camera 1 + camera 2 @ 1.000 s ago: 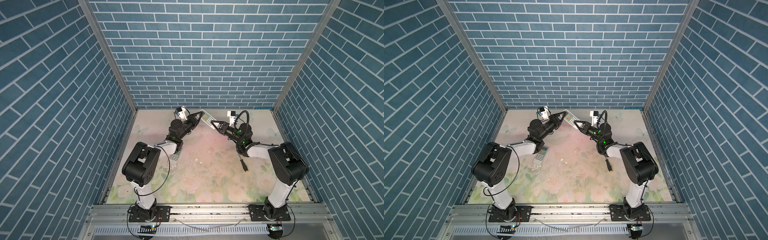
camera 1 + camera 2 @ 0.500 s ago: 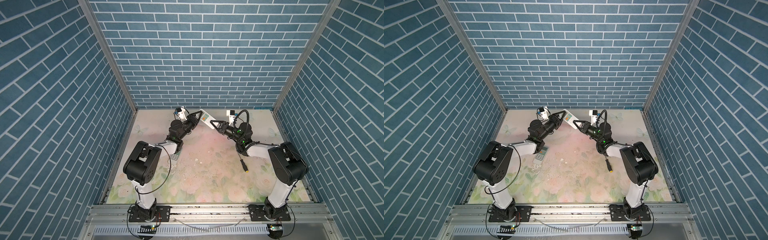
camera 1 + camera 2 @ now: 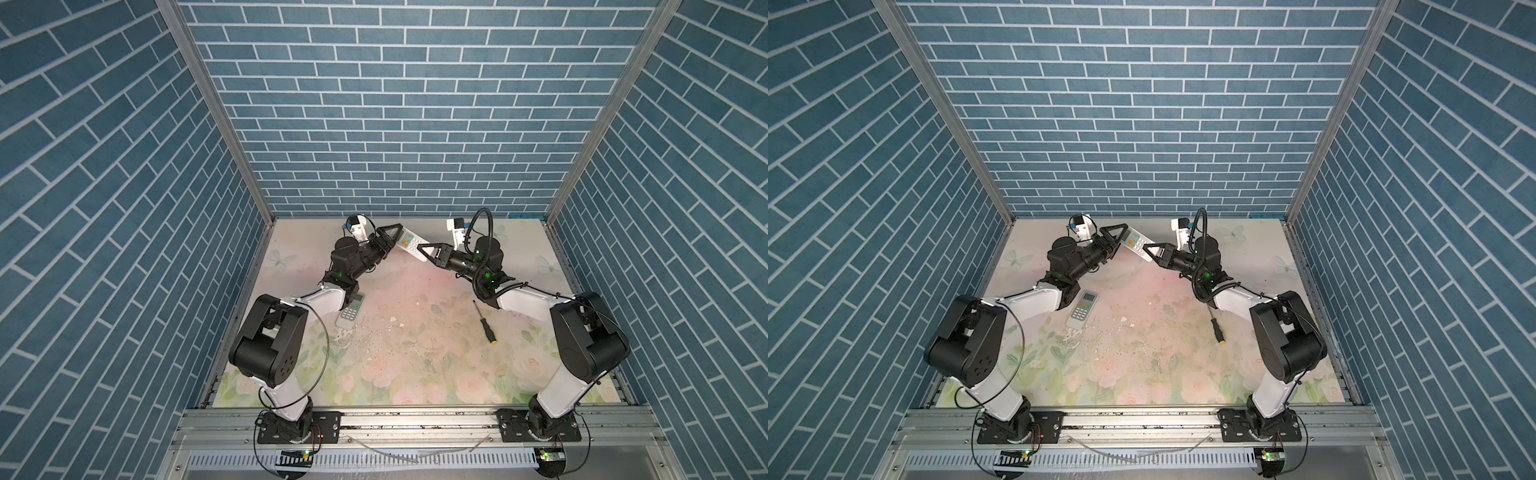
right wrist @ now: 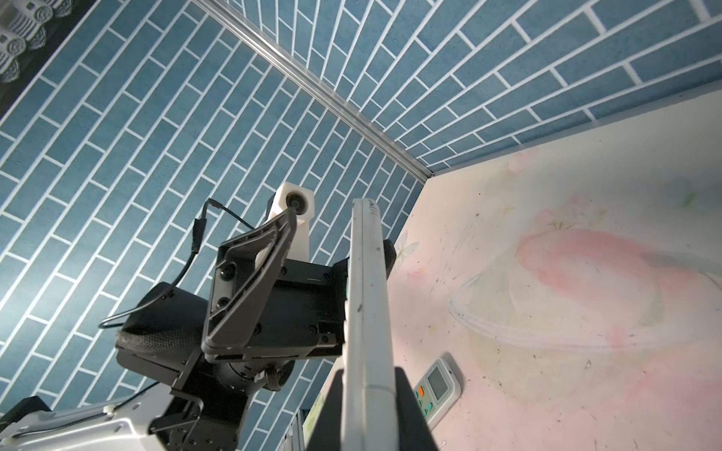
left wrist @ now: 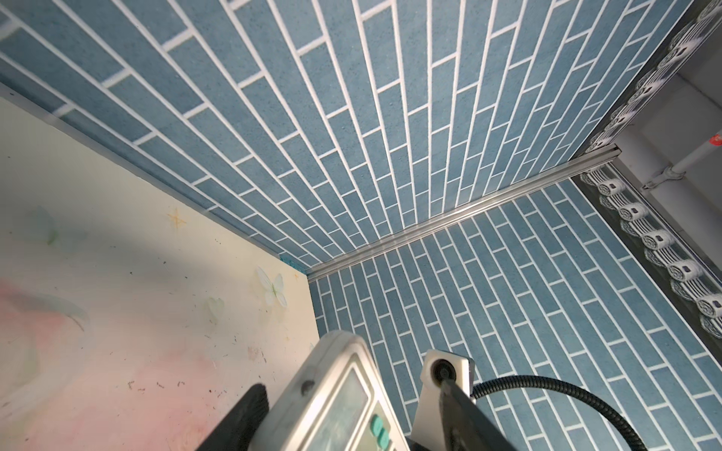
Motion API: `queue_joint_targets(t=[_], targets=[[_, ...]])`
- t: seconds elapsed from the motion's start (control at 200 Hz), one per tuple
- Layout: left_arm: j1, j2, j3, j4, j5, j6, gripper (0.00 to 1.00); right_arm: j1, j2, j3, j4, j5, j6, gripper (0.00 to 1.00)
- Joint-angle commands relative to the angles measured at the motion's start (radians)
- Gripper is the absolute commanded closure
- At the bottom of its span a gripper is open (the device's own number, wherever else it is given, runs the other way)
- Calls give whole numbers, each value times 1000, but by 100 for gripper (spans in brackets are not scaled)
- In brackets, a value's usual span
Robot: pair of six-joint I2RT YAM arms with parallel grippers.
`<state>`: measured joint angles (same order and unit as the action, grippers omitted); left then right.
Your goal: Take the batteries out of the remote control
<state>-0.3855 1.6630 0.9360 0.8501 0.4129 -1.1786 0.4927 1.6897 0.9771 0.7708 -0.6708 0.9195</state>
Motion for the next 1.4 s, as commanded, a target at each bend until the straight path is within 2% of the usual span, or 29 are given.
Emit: queue_joint_targets(t=[0.0, 0.15, 0.28, 0.445, 0.52, 0.615, 0.835, 1.035, 1.245, 1.395], targets=[[23, -55, -10, -133, 37, 59, 28, -4, -49, 68, -162, 4, -143, 100], [57, -97, -27, -251, 69, 70, 27, -3, -96, 124, -396, 42, -314, 100], [101, -151, -15, -418, 110, 72, 26, 3, -144, 173, -629, 111, -518, 100], [114, -162, 167, -893, 166, 227, 25, 69, -186, 252, -925, 314, -844, 100], [114, -133, 264, -1082, 206, 276, 24, 105, -198, 271, -996, 409, -947, 100], [114, -89, 348, -1230, 256, 296, 23, 146, -217, 268, -1031, 506, -1045, 100], [95, -35, 386, -1289, 337, 194, 23, 261, -230, 256, -1049, 723, -1194, 100], [41, 31, 478, -1407, 352, 193, 23, 355, -214, 264, -1051, 871, -1293, 100], [20, 61, 514, -1407, 345, 157, 23, 424, -194, 261, -1044, 955, -1336, 100], [9, 95, 512, -1413, 358, 142, 26, 442, -185, 270, -1039, 971, -1350, 100]])
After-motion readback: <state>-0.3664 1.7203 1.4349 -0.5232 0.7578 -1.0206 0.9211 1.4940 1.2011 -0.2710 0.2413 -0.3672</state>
